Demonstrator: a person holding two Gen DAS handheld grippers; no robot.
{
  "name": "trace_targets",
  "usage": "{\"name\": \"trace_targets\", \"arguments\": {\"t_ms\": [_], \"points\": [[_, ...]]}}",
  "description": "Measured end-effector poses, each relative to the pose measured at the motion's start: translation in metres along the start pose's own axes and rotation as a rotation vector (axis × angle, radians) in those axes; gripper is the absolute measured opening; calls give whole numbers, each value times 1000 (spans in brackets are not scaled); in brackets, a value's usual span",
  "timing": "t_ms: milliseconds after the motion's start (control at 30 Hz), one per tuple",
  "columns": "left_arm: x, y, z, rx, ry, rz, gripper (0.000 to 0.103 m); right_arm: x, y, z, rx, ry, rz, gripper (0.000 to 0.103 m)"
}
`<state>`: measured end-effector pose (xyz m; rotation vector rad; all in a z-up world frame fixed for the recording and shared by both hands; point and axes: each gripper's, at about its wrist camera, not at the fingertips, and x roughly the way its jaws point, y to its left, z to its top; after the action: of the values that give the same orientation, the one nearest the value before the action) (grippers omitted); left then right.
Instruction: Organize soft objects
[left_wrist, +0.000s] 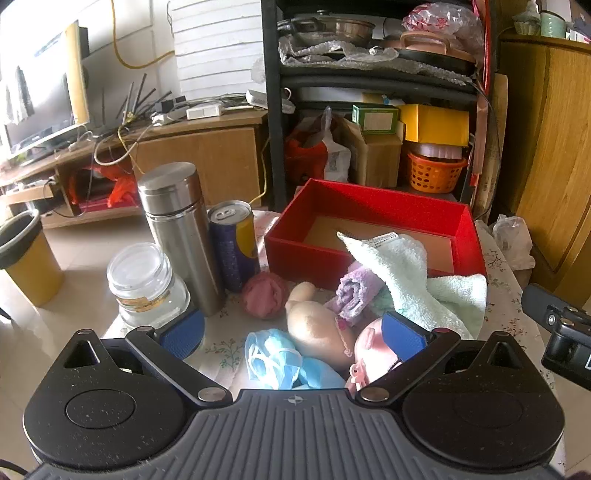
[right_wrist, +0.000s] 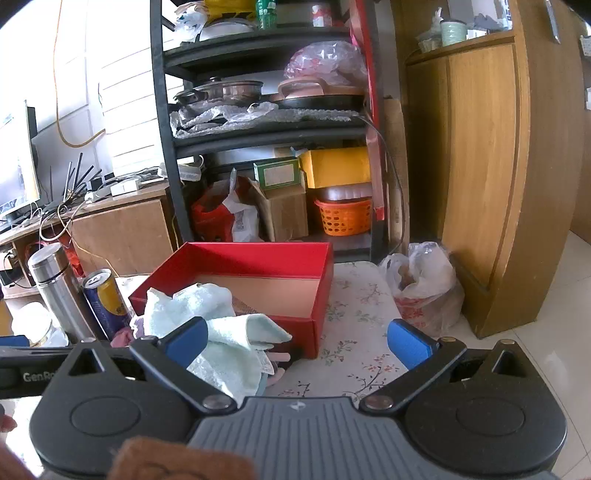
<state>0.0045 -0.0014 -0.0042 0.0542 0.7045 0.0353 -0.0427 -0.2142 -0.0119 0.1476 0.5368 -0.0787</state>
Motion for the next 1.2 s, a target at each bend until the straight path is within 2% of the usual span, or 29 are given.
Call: {"name": "trace_targets", "arguments": {"t_ms": [300, 567, 1200], "points": [[0, -2, 0, -7, 1, 6, 98, 1, 3, 0, -13, 2, -4, 79], [-1, -5, 0, 0, -2, 1, 98, 4, 5, -2, -30, -4, -46, 79], [-3, -9, 0, -15, -1, 0, 97, 5, 6, -3, -22, 2, -49, 79]]}}
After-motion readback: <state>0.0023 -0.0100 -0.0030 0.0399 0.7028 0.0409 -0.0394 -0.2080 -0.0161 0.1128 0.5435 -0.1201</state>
